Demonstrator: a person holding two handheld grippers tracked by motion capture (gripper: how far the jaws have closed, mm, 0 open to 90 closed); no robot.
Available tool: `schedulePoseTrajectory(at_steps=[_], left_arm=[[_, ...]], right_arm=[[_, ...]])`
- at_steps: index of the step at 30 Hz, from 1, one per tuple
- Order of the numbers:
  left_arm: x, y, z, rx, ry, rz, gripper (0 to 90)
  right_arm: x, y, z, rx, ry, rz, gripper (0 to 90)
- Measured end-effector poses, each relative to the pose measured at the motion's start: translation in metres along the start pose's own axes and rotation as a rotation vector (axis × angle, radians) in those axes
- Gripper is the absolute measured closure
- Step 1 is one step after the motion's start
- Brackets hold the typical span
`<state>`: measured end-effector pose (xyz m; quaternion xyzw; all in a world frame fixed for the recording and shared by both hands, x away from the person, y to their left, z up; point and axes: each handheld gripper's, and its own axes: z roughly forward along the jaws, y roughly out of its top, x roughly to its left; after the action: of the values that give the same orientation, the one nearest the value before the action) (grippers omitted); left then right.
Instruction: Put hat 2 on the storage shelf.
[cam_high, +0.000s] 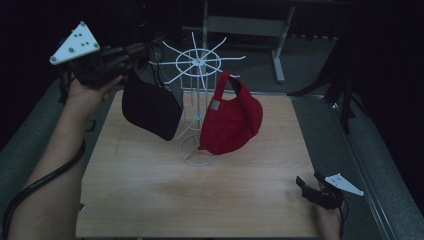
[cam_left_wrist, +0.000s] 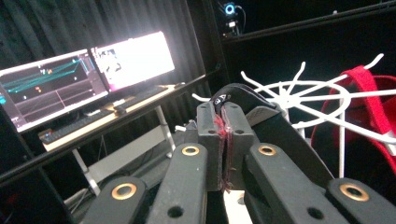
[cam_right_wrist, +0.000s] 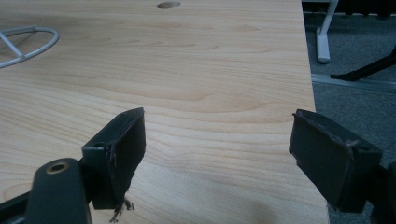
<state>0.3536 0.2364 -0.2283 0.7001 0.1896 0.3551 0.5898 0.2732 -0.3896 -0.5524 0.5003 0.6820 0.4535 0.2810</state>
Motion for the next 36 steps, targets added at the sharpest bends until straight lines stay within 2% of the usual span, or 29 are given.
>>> schedulePoseTrajectory(at_steps=[5,10,15,22,27,31,35,36], left_arm=[[-0.001,-0.005,0.008,0.014,-0.012,-0.011,88.9],[-0.001,-0.011,0.011,0.019,-0.007,-0.028,88.8],[0.001,-0.021,0.015,0.058,0.004,-0.044,88.7],[0.001,-0.028,0.018,0.053,0.002,-0.069,88.7],[-0.001,-0.036,0.020,0.082,-0.006,-0.066,88.5],[-0.003,-0.041,0.019,0.086,-0.016,-0.061,88.2],[-0.006,-0.043,0.018,0.087,-0.009,-0.056,87.2],[-0.009,-0.045,0.018,0.100,-0.009,-0.038,85.2]], right_arm=[[0.000,0.000,0.000,-0.001,0.001,0.000,18.3],[0.000,0.000,0.000,-0.003,0.003,0.003,18.3],[0.000,0.000,0.000,-0.004,0.002,0.002,18.3],[0.000,0.000,0.000,-0.005,0.004,0.006,18.3],[-0.001,0.000,0.000,-0.008,0.005,0.008,18.3],[-0.001,0.000,0.000,-0.008,0.007,0.009,18.3],[-0.001,0.000,0.000,-0.010,0.006,0.008,18.3],[-0.001,0.000,0.000,-0.010,0.006,0.009,18.3]])
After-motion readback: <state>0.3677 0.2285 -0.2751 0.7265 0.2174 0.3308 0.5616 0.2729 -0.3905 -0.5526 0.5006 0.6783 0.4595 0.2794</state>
